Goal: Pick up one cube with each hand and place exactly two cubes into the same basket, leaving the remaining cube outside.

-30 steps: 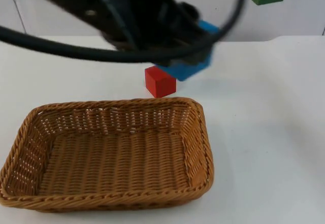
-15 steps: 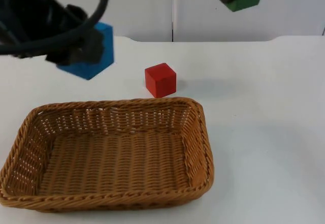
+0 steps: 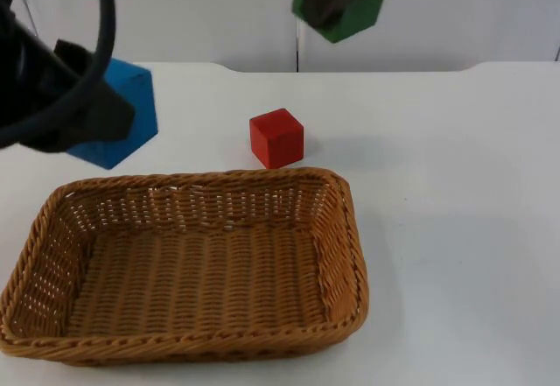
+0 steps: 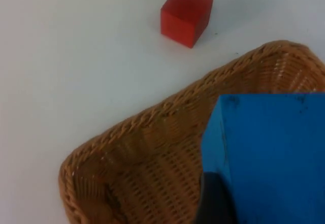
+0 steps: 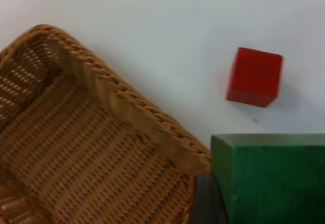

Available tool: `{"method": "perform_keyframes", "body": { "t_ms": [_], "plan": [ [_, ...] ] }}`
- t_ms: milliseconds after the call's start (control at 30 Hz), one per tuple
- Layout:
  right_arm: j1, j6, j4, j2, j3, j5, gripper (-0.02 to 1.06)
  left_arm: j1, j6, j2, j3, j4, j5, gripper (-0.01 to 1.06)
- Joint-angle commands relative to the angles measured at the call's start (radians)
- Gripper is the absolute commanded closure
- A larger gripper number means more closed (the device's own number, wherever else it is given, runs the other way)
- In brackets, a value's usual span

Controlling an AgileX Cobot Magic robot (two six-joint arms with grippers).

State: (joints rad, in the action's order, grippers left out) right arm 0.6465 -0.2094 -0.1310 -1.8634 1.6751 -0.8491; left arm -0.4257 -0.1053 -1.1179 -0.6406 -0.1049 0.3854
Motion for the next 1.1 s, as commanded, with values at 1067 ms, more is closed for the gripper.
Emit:
{"method": "perform_keyframes", "body": {
  "t_ms": [1067],
  "plan": [
    [0.143,-0.130,-0.092,0.012,-0.267,0.216,1.05,0.060,0.013,-0.017,0.202,-0.183,-0.270,1.05]
  ]
}}
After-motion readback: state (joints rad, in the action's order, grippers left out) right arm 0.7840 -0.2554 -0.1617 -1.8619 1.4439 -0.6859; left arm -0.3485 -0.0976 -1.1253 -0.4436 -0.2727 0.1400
